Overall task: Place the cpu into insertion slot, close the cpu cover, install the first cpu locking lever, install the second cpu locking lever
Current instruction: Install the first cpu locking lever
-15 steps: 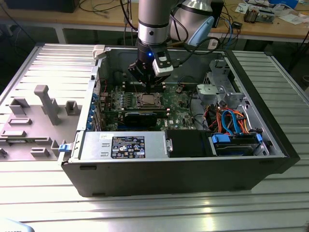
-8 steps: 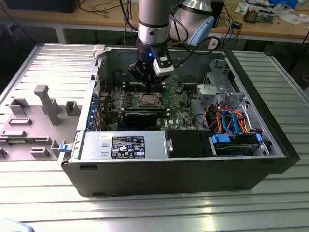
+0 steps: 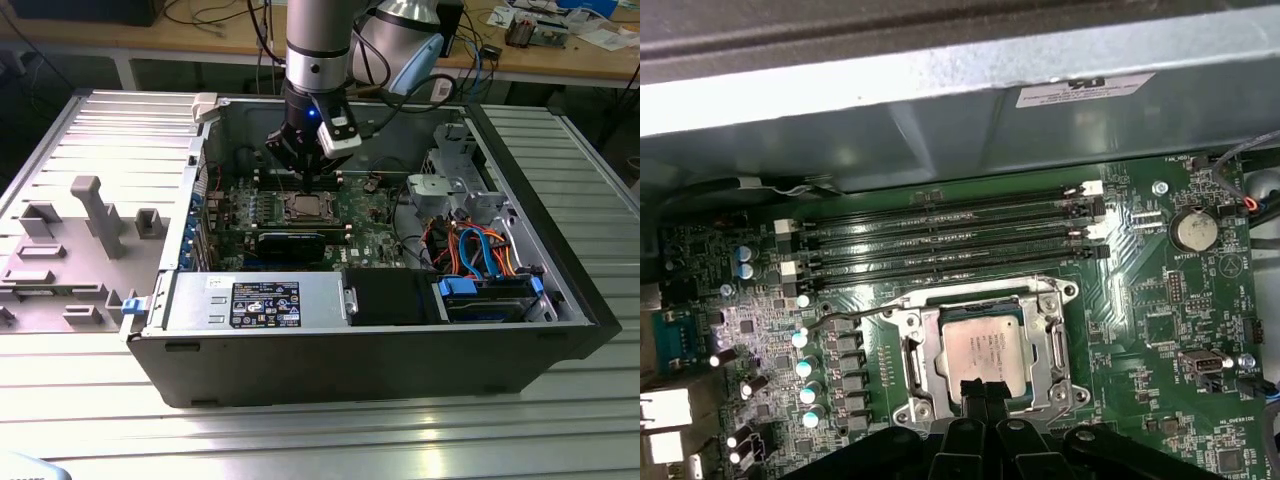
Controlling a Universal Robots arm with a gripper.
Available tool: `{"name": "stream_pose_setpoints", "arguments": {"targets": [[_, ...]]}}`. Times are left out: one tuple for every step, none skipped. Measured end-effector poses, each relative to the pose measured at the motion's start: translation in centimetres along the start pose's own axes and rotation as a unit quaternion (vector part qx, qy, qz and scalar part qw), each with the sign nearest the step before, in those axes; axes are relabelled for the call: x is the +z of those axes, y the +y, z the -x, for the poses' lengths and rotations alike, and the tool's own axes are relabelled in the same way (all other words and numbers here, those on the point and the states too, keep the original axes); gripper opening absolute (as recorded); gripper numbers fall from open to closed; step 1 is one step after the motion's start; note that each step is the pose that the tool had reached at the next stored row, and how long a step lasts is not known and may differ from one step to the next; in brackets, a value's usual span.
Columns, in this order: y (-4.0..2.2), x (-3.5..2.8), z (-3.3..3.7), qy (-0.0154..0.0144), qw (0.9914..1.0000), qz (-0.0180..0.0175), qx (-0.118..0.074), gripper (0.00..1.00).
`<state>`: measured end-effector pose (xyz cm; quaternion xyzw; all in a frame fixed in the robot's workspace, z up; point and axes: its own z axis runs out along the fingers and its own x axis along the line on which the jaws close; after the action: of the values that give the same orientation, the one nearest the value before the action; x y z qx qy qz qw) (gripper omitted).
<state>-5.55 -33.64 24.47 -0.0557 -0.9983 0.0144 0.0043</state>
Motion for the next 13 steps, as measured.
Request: {"name": "stream_pose_setpoints", "arguments": {"targets": [[0.00, 0.00, 0.00, 0.0000, 1.00000, 0.0000, -0.001, 0.11], [0.00, 0.00, 0.00, -0.0001, 1.00000, 0.0000, -0.002, 0.11], [0.00, 0.00, 0.00, -0.0001, 0.99999, 0.0000, -0.003, 0.11], [0.00, 0.00, 0.00, -0.0001, 0.99999, -0.0001, -0.005, 0.11], [0.00, 0.00, 0.00, -0.0002, 0.99998, -0.0001, -0.006, 0.11], [0.00, 0.00, 0.00, -0.0002, 0.99998, -0.0001, -0.007, 0.11], [0.00, 0.00, 0.00, -0.0003, 0.99996, -0.0001, -0.009, 0.11], [0.00, 0.00, 0.00, -0.0003, 0.99995, -0.0001, -0.010, 0.11], [0.00, 0.00, 0.00, -0.0003, 0.99994, -0.0001, -0.011, 0.11], [0.00, 0.00, 0.00, -0.0004, 0.99993, -0.0001, -0.012, 0.11], [0.00, 0.00, 0.00, -0.0004, 0.99991, -0.0001, -0.013, 0.11], [0.00, 0.00, 0.00, -0.0004, 0.99990, -0.0001, -0.014, 0.11], [0.00, 0.00, 0.00, -0.0005, 0.99988, -0.0001, -0.015, 0.11]]}}
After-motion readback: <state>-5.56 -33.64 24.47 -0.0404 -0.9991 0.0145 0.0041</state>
